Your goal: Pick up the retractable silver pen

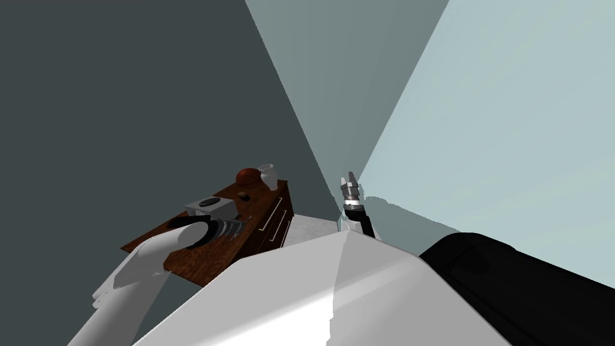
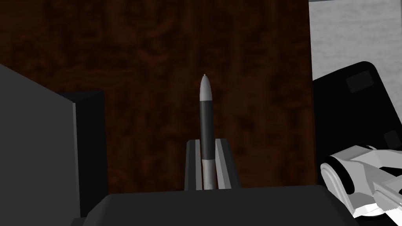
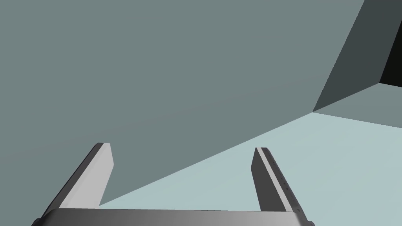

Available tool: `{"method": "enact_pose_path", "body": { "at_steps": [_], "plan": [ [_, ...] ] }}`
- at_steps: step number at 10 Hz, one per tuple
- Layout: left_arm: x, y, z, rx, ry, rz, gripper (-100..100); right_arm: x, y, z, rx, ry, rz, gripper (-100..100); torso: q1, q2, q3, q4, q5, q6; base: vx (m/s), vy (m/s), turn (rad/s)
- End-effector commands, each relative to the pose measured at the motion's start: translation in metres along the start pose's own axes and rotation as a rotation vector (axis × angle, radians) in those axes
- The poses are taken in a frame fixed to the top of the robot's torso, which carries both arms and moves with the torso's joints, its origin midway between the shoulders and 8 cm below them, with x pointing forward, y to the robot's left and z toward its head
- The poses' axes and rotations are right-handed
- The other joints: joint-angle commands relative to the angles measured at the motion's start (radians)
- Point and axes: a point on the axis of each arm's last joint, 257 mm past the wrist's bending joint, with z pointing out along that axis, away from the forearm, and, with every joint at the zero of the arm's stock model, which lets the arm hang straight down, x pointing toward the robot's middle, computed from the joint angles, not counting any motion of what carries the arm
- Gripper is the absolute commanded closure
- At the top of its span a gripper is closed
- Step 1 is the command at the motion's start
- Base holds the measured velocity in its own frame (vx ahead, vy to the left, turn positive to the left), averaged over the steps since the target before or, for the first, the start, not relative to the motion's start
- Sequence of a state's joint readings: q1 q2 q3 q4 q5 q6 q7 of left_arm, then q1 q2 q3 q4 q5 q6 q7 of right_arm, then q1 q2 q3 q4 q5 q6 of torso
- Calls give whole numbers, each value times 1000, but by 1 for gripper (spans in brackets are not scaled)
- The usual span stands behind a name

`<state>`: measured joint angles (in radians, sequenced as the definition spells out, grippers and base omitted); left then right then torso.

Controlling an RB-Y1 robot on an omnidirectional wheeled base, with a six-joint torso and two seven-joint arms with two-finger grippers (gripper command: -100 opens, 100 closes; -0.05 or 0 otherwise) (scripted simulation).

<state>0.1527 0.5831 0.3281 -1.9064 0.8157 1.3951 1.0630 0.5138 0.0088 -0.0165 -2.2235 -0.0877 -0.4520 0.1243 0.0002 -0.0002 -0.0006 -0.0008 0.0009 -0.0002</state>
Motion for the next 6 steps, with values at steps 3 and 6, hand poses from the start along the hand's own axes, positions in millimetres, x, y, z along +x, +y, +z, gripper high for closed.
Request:
{"method": "enact_pose_path", "body": {
  "at_steps": [3,6],
  "plan": [
    [2,2,-8,-3,-2,2,100,0,0,0,0,0,0,0,0,0,0,0,0,0,-3,2,7],
    [4,2,-10,-3,-1,3,0,0,0,0,0,0,0,0,0,1,0,0,0,0,-6,6,8]
  ]
}}
